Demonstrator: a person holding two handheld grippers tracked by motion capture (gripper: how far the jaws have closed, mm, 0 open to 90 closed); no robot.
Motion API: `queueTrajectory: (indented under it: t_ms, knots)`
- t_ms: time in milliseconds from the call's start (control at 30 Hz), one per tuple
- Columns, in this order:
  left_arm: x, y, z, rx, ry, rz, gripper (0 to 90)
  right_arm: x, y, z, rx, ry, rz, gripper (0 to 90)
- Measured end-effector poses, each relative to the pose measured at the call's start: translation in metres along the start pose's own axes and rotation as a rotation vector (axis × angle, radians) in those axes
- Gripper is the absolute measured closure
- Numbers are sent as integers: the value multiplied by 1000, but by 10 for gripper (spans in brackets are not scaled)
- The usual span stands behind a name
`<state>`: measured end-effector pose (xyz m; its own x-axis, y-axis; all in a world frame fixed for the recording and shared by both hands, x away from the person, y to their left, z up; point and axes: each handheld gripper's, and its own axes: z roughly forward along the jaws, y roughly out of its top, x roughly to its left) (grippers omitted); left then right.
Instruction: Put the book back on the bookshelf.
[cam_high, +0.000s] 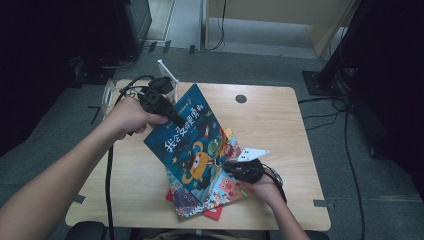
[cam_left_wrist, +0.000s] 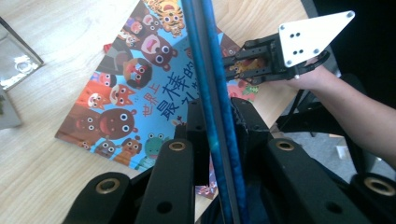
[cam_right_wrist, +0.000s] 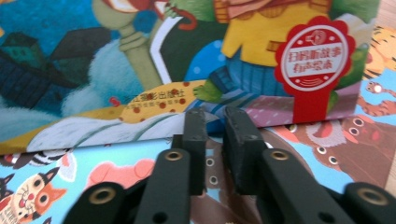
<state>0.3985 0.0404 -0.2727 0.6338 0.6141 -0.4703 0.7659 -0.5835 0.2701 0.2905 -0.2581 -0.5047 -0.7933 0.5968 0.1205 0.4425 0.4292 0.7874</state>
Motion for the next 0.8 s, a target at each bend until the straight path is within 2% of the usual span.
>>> queueTrajectory:
  t_ms: [67, 100, 133, 267, 367, 567, 633, 800]
  knots:
    - [1, -2, -1, -1, -5, 10, 796, 2, 0, 0, 3, 4, -24, 671]
    - [1, -2, -1, -1, -5, 10, 799, 2, 0, 0, 3, 4, -24, 671]
    - [4, -4, -4, 4, -18, -10, 808, 5, 0, 0, 9, 3, -57, 607]
    - [10, -8, -13, -12, -36, -18, 832, 7, 0, 0, 10, 4, -67, 555]
    - [11, -12, -19, -1, -16, -9, 833, 7, -1, 0, 8, 3, -60, 534]
    - [15, -19, -34, -32, 21, -19, 832, 8, 0, 0, 11, -5, -54, 523]
    - [16, -22, -40, -44, 31, -22, 831, 7, 0, 0, 8, -4, -43, 527]
    - [21, -30, -52, -72, 26, -46, 831, -1, 0, -1, -4, -34, 59, 514]
